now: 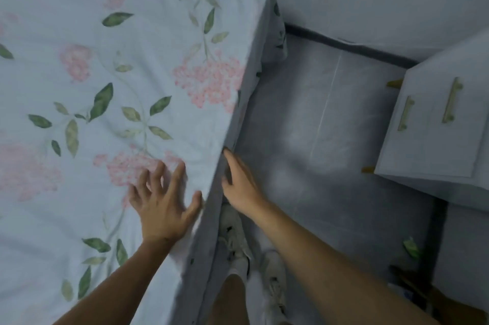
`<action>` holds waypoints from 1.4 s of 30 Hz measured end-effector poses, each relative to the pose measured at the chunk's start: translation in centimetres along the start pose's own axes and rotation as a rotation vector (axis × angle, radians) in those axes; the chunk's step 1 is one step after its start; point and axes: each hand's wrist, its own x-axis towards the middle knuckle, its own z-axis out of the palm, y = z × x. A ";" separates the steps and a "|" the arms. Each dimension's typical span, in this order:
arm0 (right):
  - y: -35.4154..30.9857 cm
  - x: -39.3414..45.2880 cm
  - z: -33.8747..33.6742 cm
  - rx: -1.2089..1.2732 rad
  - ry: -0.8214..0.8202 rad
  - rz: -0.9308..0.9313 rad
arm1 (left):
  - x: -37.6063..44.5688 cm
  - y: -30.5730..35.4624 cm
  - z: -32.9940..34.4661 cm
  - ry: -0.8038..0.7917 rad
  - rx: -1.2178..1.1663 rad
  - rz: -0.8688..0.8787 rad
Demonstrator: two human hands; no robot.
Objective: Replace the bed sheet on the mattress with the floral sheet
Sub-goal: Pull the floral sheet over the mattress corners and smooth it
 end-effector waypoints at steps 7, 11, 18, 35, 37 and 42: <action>-4.7 8.8 -7.7 0.090 0.149 0.133 | 18.0 6.7 -6.1 -0.026 -0.100 0.240; -4.5 15.5 -11.1 0.419 0.270 0.228 | 28.7 11.6 -6.0 -0.075 -0.068 0.238; -1.0 27.9 -14.9 0.791 0.323 0.346 | 44.7 18.5 -5.6 0.073 -0.037 0.366; 5.5 40.9 -18.6 1.014 0.368 0.509 | 49.2 20.6 -4.4 0.166 -0.038 0.422; 6.9 41.8 -18.4 0.951 0.378 0.507 | 49.1 20.9 -4.4 0.168 -0.025 0.416; 8.0 43.0 -18.4 0.750 0.369 0.462 | 49.3 21.0 -4.3 0.161 -0.001 0.416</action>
